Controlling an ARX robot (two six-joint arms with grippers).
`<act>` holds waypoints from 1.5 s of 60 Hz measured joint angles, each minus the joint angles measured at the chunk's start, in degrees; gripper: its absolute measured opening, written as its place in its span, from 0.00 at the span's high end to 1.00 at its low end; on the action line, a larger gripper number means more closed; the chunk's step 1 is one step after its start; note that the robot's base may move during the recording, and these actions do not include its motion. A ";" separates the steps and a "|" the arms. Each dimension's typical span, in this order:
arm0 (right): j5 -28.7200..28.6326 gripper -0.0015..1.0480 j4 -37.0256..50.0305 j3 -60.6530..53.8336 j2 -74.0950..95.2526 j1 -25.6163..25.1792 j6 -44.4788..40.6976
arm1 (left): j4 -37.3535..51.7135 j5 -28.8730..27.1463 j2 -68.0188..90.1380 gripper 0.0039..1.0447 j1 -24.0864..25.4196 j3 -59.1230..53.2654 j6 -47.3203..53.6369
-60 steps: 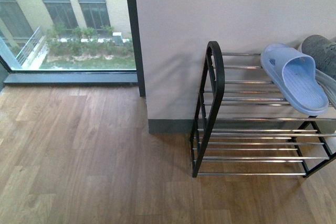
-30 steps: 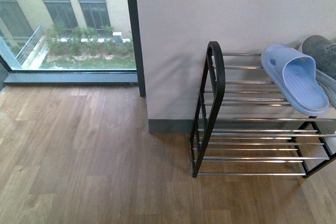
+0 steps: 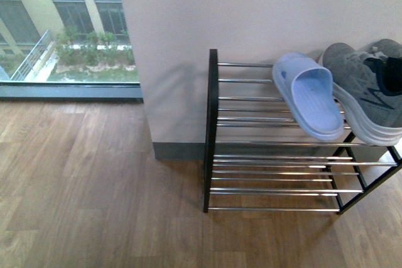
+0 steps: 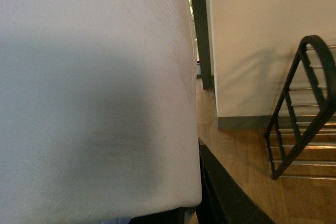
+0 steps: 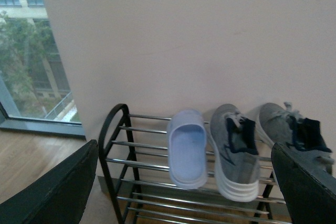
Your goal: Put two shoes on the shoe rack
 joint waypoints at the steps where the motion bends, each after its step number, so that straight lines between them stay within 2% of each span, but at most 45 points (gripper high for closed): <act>1: 0.00 0.09 0.00 0.00 0.00 0.00 0.00 | 0.00 0.00 0.00 0.99 0.00 0.00 0.00; 20: 0.22 0.09 -0.04 0.00 -0.02 0.13 0.00 | 0.00 -0.04 0.07 0.99 -0.15 0.00 0.00; 27: 0.20 0.09 -0.04 0.00 -0.02 0.17 0.00 | -1.29 -0.98 1.95 0.99 -0.15 0.92 -5.75; 34: 0.17 0.09 -0.04 0.00 -0.02 0.17 0.00 | 1.70 2.47 8.85 0.99 0.50 4.83 -10.12; 49: 0.17 0.09 -0.04 0.00 -0.02 0.17 0.00 | 6.25 13.73 30.91 0.99 1.53 19.74 -16.92; 66: 0.17 0.09 -0.04 0.00 -0.02 0.17 0.00 | 6.14 23.91 56.85 0.99 -3.56 40.76 -21.49; 75: 0.17 0.09 -0.04 0.00 -0.02 0.17 0.00 | 1.14 23.91 71.36 0.99 -7.04 54.42 -21.49; 90: 0.15 0.09 -0.04 0.00 -0.02 0.17 0.00 | -1.86 26.38 86.44 0.99 -7.17 68.81 -22.27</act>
